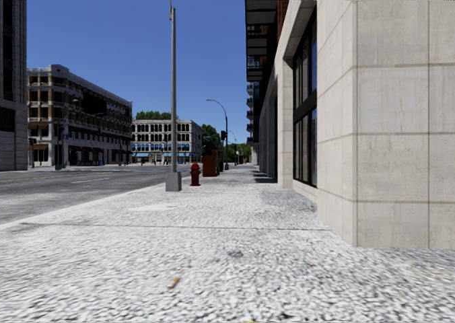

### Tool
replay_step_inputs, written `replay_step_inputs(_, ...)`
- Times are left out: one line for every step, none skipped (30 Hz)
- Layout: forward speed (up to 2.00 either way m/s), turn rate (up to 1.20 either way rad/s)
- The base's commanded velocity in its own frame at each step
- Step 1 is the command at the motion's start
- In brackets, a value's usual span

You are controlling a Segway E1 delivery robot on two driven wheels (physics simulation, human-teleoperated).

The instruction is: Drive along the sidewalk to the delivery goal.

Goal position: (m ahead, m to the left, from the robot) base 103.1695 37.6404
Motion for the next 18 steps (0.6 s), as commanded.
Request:
replay_step_inputs(1.91, 0.0)
replay_step_inputs(1.91, 0.0)
replay_step_inputs(1.91, 0.0)
replay_step_inputs(1.91, 0.0)
replay_step_inputs(1.91, 0.0)
replay_step_inputs(1.91, 0.0)
replay_step_inputs(1.91, 0.0)
replay_step_inputs(1.91, 0.0)
replay_step_inputs(1.91, 0.0)
replay_step_inputs(1.91, 0.0)
replay_step_inputs(1.91, 0.0)
replay_step_inputs(1.91, 0.0)
replay_step_inputs(1.91, 0.0)
replay_step_inputs(1.91, 0.0)
replay_step_inputs(1.91, 0.0)
replay_step_inputs(1.91, 0.0)
replay_step_inputs(1.91, 0.0)
replay_step_inputs(1.91, 0.0)
